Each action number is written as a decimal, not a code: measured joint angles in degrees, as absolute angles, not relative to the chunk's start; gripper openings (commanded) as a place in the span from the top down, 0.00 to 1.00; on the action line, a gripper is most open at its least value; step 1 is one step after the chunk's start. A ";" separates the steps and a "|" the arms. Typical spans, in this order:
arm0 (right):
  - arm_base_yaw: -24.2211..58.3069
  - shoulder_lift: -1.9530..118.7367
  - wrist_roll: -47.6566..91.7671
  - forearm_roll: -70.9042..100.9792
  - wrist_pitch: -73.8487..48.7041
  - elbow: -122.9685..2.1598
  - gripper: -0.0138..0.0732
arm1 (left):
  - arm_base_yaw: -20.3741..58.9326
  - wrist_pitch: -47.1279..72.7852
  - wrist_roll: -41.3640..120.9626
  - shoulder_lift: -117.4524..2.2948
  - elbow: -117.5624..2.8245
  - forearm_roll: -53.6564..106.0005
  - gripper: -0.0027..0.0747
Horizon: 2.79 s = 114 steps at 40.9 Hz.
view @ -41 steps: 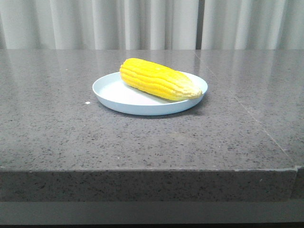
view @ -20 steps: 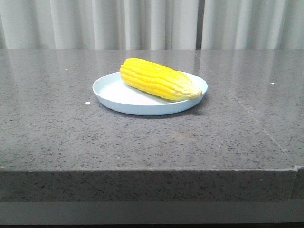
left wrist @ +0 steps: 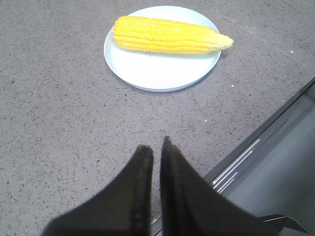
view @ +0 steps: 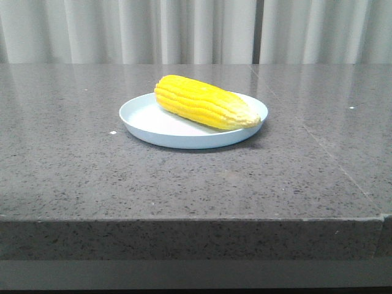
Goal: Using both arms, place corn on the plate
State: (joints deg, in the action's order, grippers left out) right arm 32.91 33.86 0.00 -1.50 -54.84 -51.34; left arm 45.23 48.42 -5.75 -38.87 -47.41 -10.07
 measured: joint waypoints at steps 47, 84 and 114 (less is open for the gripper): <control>32.91 33.86 -0.32 -1.50 -54.84 -51.34 0.92 | 32.06 43.20 -5.75 -31.58 -40.49 -3.88 0.99; 32.91 33.86 -0.32 -1.50 -54.84 -51.34 0.92 | 2.17 0.55 -5.03 0.31 0.49 -4.03 0.99; 32.91 33.86 -0.32 -1.50 -54.84 -51.34 0.92 | 1.81 0.54 3.79 0.31 0.49 0.87 0.99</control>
State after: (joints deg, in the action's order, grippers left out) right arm 32.91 33.86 -0.32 -1.50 -54.84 -51.34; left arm 1.81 0.54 3.79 0.31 0.49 0.87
